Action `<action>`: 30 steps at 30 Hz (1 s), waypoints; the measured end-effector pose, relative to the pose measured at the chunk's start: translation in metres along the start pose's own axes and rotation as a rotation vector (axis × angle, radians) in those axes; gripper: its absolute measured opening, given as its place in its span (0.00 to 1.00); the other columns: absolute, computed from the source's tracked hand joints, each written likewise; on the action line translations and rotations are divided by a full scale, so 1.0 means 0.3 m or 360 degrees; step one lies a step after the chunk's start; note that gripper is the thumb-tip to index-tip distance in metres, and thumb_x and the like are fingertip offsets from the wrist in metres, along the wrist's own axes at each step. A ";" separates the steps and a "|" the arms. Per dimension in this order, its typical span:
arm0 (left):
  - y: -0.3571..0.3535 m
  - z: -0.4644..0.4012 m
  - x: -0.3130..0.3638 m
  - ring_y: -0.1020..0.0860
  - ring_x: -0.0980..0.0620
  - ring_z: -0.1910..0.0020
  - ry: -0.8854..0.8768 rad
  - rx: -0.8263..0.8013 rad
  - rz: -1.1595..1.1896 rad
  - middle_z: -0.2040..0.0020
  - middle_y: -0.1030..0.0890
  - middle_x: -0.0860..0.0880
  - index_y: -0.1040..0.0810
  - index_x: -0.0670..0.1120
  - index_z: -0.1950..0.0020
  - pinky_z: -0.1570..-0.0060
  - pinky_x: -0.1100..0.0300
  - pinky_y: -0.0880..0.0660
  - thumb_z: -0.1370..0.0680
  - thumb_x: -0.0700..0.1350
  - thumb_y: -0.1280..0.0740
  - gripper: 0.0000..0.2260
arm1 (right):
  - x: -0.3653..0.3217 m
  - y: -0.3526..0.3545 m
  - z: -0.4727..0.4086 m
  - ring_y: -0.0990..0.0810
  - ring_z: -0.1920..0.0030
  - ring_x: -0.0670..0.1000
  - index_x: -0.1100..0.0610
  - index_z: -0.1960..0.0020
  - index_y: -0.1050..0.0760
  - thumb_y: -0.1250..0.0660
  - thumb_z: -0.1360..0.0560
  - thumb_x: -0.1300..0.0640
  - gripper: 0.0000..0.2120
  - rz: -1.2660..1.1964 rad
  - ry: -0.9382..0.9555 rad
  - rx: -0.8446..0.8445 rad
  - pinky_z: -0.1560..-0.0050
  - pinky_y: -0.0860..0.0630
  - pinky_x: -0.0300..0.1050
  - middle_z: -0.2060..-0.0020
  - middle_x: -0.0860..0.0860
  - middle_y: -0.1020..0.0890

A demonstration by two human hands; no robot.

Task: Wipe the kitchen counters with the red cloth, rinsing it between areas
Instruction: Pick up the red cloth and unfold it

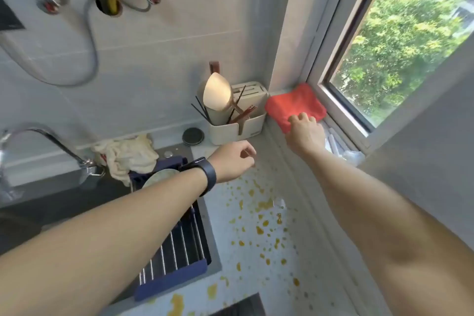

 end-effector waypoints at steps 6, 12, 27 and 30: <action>-0.017 0.000 -0.079 0.21 0.52 0.51 0.0113 -0.0031 0.0018 0.45 0.18 0.51 0.20 0.49 0.38 0.55 0.62 0.28 0.19 0.46 0.35 0.11 | -0.048 -0.008 -0.077 0.23 0.43 0.63 0.55 0.38 0.25 0.31 0.24 0.52 0.15 0.0160 -0.0067 -0.0010 0.50 0.30 0.53 0.44 0.57 0.21; 0.038 0.025 -0.140 0.21 0.55 0.57 0.0166 -0.0003 0.0051 0.51 0.18 0.53 0.19 0.51 0.40 0.61 0.64 0.29 0.19 0.45 0.36 0.10 | -0.047 0.060 -0.130 0.21 0.43 0.64 0.57 0.41 0.24 0.36 0.20 0.54 0.10 -0.0086 -0.0243 0.0156 0.48 0.30 0.55 0.44 0.58 0.19; 0.322 0.371 -0.049 0.18 0.52 0.60 -0.0133 0.0253 0.0422 0.54 0.19 0.55 0.21 0.55 0.47 0.60 0.62 0.27 0.19 0.45 0.33 0.04 | -0.468 0.562 0.277 0.24 0.43 0.52 0.54 0.38 0.23 0.43 0.16 0.54 0.13 -0.1249 -0.0209 0.0730 0.43 0.29 0.47 0.43 0.51 0.20; 0.380 0.505 -0.089 0.19 0.49 0.59 -0.0184 0.0288 0.0490 0.53 0.18 0.52 0.21 0.50 0.41 0.50 0.54 0.22 0.19 0.42 0.33 0.08 | -0.603 0.595 0.419 0.24 0.47 0.49 0.51 0.37 0.22 0.41 0.16 0.54 0.12 -0.1483 -0.0270 0.0601 0.49 0.30 0.44 0.47 0.48 0.20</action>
Point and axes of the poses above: each hand's wrist, its own z-axis away from the middle knuckle, its own y-axis out of the back of the hand, x = y × z, the point moved 1 cm from there along -z, towards the middle knuckle
